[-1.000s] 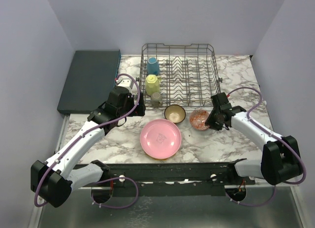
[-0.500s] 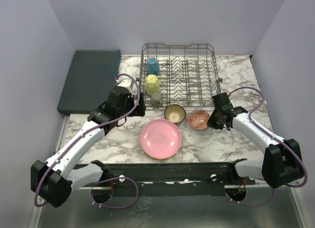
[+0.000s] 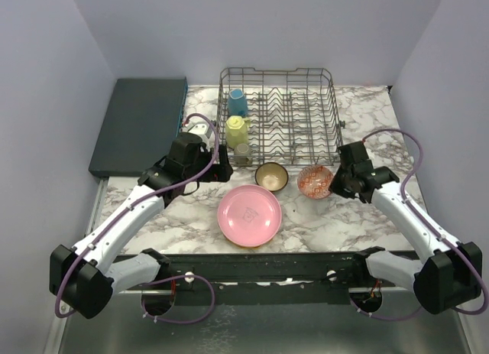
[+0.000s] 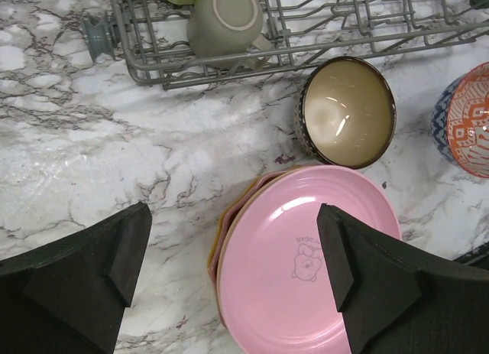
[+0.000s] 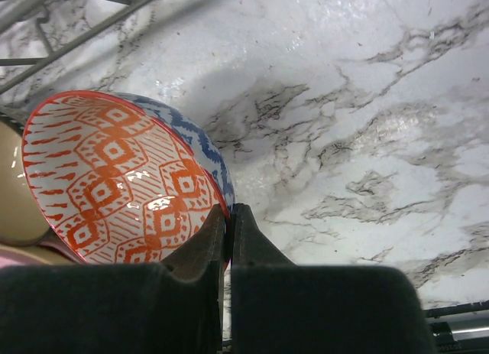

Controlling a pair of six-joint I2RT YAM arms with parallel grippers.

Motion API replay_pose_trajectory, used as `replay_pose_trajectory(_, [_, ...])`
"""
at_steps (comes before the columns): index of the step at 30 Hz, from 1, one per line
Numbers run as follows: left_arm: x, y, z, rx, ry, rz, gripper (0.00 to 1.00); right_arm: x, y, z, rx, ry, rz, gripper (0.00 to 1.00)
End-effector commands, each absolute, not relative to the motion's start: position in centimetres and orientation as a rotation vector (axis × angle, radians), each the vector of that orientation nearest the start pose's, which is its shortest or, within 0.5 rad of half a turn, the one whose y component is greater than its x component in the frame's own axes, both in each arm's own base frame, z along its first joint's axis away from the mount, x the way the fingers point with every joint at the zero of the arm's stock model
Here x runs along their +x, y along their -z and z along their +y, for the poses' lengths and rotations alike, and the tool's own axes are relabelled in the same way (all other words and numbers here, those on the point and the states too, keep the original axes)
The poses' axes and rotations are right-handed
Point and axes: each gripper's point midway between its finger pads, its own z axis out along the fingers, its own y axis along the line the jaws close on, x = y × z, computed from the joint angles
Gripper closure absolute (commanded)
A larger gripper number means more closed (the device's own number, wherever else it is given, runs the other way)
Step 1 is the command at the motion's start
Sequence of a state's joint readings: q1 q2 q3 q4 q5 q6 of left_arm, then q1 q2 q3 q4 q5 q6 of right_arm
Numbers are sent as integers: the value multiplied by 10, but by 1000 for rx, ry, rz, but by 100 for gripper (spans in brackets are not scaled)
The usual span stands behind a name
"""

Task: Load the mixed dishes into the dish rack
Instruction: Pick up the bowl from the center of the board, then turn the bowl upside down on the dish rack.

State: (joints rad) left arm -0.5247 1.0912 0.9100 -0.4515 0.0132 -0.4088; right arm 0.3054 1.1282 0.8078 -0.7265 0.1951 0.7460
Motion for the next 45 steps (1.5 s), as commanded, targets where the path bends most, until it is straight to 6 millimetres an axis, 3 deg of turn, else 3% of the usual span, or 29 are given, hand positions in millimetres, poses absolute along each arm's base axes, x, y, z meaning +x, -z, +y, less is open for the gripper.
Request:
replay_pose_trajectory(1, [273,-210,-200,136,675,2224,1,259,-134,74,520,-181,2447,99])
replay_pose_trajectory(6, [268,-222,-211,114,763,2238,2,262,-153,76,439,-188,2435,99])
replay_pose_trajectory(14, [272,-242,-216,110,781,2244,2,270,-175,103,319,-334,2417,99])
replay_pose_trajectory(21, [273,-241,-221,59,801,2310,2,274,-185,118,281,-369,2403,99])
replay_pose_trajectory(29, [268,-244,-229,51,869,2324,2,278,-196,156,169,-342,2406,99])
replay_pose_trajectory(37, [260,-246,-229,81,890,2321,1,288,-205,180,80,-298,2412,99])
replay_pose_trajectory(45, [259,-245,-230,79,901,2330,2,292,-220,222,-41,-290,2395,99])
